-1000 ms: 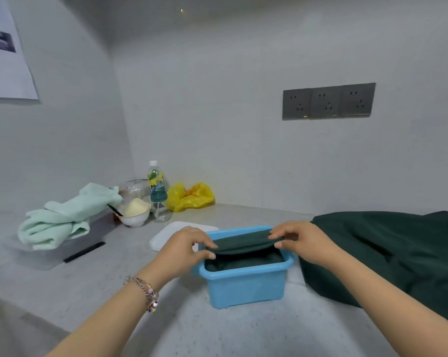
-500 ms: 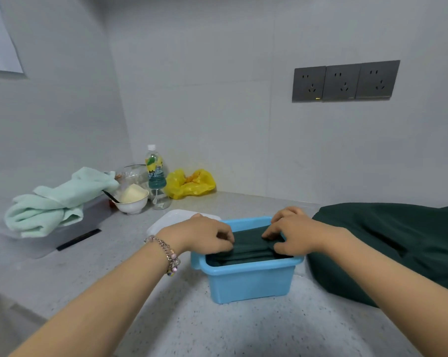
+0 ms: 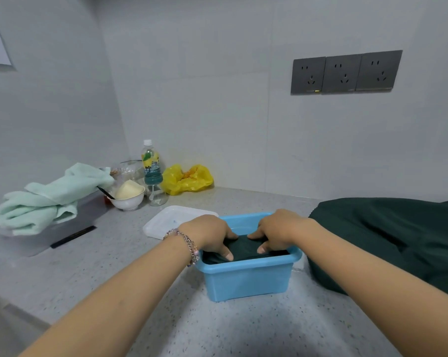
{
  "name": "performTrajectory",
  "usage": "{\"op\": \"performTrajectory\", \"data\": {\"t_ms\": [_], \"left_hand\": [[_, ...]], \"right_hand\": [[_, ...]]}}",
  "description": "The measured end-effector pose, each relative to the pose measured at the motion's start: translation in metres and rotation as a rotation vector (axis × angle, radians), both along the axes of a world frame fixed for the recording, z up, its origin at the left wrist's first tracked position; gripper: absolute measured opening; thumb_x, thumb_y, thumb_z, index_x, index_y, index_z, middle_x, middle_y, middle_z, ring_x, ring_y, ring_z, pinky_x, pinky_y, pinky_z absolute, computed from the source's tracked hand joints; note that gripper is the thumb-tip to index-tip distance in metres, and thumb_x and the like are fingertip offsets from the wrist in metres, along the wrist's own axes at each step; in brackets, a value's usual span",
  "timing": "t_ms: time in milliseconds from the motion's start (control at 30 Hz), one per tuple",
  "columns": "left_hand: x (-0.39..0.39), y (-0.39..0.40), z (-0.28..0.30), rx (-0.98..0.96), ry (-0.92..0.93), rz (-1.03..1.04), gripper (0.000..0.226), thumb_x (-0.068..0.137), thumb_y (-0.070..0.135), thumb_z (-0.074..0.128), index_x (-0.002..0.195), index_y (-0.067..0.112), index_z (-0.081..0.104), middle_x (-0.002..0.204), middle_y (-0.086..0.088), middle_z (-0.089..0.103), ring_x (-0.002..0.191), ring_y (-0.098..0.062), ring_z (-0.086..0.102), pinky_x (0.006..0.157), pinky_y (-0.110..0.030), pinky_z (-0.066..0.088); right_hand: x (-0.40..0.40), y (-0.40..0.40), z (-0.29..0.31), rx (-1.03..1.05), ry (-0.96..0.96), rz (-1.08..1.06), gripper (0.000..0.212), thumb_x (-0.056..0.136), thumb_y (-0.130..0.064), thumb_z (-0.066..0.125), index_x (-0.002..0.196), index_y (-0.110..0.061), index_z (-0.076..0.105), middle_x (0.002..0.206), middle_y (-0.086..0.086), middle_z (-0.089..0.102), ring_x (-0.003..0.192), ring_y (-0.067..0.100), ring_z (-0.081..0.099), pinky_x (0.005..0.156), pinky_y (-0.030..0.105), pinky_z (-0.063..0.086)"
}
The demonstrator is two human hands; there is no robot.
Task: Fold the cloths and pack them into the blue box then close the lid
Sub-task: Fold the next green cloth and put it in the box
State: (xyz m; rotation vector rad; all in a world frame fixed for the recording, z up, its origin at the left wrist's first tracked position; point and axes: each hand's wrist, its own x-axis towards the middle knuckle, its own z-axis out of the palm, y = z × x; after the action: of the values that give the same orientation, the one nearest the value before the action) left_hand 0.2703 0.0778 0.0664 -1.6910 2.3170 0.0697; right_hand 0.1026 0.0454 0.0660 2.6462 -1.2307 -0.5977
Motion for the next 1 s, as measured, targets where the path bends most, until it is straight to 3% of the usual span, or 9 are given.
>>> {"op": "performTrajectory", "data": {"t_ms": [133,267,367,467,700,1000], "left_hand": [[0.0,-0.005,-0.005,0.008,-0.025,-0.001,0.065,0.086,0.052,0.059,0.144,0.034,0.035,0.127,0.0,0.057,0.112,-0.022,0.052,0.079,-0.026,0.037],[-0.001,-0.003,-0.006,0.008,-0.007,-0.013,0.062,0.087,0.049,0.058,0.143,0.031,0.038,0.124,-0.002,0.059,0.109,-0.022,0.053,0.078,-0.026,0.038],[0.008,0.001,-0.003,-0.01,0.056,0.012,0.055,0.089,0.042,0.059,0.14,0.031,0.043,0.13,0.0,0.056,0.114,-0.021,0.051,0.088,-0.027,0.038],[0.019,0.007,-0.001,-0.048,0.068,0.013,0.049,0.092,0.041,0.054,0.139,0.035,0.043,0.129,0.001,0.054,0.115,-0.021,0.048,0.089,-0.027,0.034],[0.023,0.016,-0.005,-0.143,0.229,0.062,0.043,0.093,0.048,0.048,0.135,0.039,0.045,0.108,0.005,0.055,0.108,-0.017,0.047,0.088,-0.031,0.022],[0.014,0.031,-0.003,-0.251,0.411,0.072,0.037,0.095,0.043,0.047,0.131,0.035,0.052,0.133,0.006,0.049,0.125,-0.014,0.041,0.101,-0.031,0.02]], "right_hand": [[0.0,0.0,-0.006,-0.073,0.041,0.034,0.054,0.094,-0.059,0.033,0.145,-0.042,0.024,0.134,-0.006,0.05,0.119,0.021,0.045,0.095,0.028,0.028],[-0.002,0.002,-0.008,-0.054,-0.077,-0.019,0.054,0.093,-0.058,0.039,0.143,-0.04,0.031,0.132,-0.01,0.052,0.119,0.021,0.042,0.085,0.024,0.025],[-0.015,0.002,-0.007,0.0,-0.234,-0.081,0.049,0.09,-0.055,0.047,0.136,-0.037,0.045,0.125,-0.012,0.058,0.119,0.019,0.037,0.097,0.026,0.023],[-0.029,-0.001,-0.01,0.046,-0.314,-0.103,0.04,0.093,-0.047,0.047,0.13,-0.033,0.053,0.134,-0.015,0.052,0.126,0.013,0.038,0.105,0.032,0.015],[-0.033,-0.002,-0.018,0.158,-0.59,-0.236,0.044,0.09,-0.049,0.052,0.133,-0.039,0.048,0.138,-0.012,0.049,0.131,0.024,0.033,0.112,0.037,0.025],[-0.035,0.016,-0.008,0.004,-0.721,-0.148,0.039,0.094,-0.041,0.05,0.132,-0.034,0.051,0.143,-0.011,0.044,0.135,0.015,0.03,0.11,0.032,0.015]]}}
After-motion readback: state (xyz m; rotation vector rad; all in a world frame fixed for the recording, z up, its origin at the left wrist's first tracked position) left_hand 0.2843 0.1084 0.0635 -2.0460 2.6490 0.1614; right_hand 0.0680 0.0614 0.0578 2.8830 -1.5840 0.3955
